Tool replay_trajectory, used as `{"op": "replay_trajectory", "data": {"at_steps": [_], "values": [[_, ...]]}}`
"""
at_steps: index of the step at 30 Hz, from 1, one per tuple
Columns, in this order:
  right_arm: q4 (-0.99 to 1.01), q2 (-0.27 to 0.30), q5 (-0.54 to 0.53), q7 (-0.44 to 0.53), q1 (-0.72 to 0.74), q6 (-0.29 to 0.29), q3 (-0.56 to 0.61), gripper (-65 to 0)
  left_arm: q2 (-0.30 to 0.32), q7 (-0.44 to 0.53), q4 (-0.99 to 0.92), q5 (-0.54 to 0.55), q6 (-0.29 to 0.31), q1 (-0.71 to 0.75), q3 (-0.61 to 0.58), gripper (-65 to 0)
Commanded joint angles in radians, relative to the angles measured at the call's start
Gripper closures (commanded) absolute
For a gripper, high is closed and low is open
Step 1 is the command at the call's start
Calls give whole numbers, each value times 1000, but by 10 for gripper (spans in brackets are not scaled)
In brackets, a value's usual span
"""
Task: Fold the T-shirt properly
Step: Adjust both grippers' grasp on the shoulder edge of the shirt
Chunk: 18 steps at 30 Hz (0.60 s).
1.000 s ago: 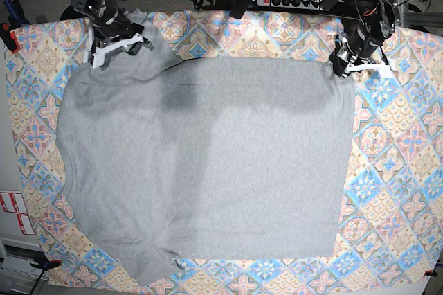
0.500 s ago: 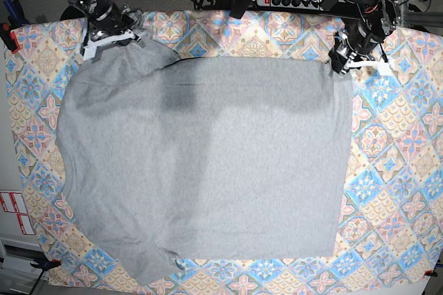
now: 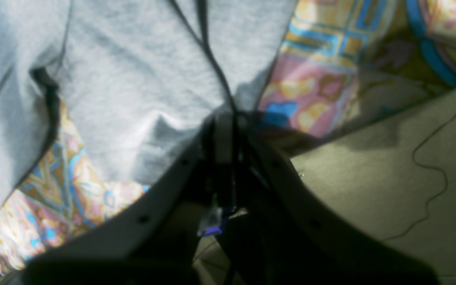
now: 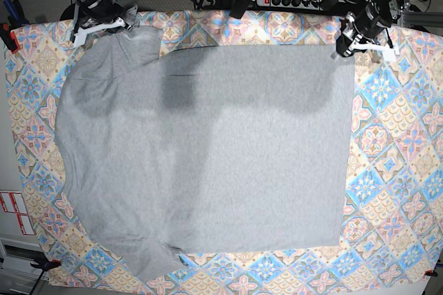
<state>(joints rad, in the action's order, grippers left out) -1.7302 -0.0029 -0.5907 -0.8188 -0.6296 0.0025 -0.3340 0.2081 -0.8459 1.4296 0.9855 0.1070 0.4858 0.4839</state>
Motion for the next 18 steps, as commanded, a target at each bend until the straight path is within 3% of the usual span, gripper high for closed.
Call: {"op": "replay_trajectory", "data": {"at_steps": [1,18], "values": [[-34,4,-2,9,-9,3,-4,0,20,-25,-3,-58,-37,20,5,0],[-15,5,1,9,40,3,-40,-31,20,-25,-3,-64,-37,-12,3,0]]}}
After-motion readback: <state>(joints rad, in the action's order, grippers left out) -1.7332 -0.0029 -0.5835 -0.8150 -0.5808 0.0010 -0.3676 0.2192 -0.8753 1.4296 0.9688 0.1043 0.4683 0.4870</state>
